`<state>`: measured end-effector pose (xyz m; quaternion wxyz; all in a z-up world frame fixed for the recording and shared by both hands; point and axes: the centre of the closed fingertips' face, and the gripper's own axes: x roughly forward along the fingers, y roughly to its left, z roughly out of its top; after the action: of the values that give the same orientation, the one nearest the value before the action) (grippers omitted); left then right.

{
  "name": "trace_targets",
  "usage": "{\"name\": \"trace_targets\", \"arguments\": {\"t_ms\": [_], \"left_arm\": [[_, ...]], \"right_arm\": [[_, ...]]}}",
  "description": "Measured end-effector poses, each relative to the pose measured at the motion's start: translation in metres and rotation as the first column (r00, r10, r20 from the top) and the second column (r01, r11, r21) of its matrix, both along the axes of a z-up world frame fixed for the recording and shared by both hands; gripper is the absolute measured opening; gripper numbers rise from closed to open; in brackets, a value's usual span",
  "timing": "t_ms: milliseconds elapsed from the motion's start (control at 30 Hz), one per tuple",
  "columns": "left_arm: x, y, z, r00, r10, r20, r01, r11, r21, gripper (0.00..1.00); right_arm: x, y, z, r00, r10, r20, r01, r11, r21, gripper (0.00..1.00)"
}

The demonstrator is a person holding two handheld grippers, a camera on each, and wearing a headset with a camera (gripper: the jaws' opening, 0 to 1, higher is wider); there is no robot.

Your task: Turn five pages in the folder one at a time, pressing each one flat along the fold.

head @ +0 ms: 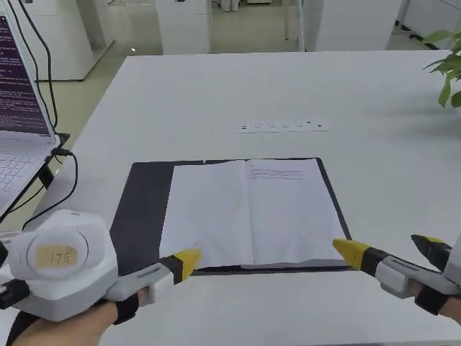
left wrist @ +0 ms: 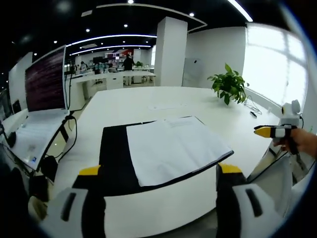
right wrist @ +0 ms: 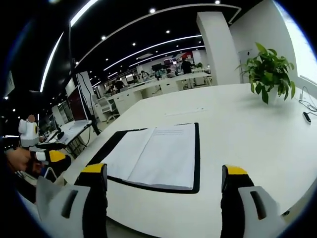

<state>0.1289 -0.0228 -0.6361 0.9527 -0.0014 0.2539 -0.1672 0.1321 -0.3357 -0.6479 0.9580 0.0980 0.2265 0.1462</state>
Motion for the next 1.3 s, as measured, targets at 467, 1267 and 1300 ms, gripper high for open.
{"name": "trace_targets", "arguments": {"t_ms": [467,1267,1300], "left_arm": [[0.014,0.001,-0.008,0.999,-0.050,0.004,0.050,0.996,0.071,0.99],[0.068,-0.161,-0.056,0.949,-0.314,-0.033,0.313,0.949,-0.029,0.93],[0.070,-0.168,-0.058,0.946,-0.323,-0.031,0.322,0.946,-0.036,0.95]], "right_arm": [[-0.004,-0.004,-0.006,1.000,-0.024,-0.001,0.024,1.000,0.011,1.00],[-0.016,-0.012,-0.015,0.998,-0.065,-0.007,0.065,0.997,0.032,0.99],[-0.016,-0.013,-0.015,0.998,-0.067,-0.005,0.067,0.997,0.033,0.99]]}}
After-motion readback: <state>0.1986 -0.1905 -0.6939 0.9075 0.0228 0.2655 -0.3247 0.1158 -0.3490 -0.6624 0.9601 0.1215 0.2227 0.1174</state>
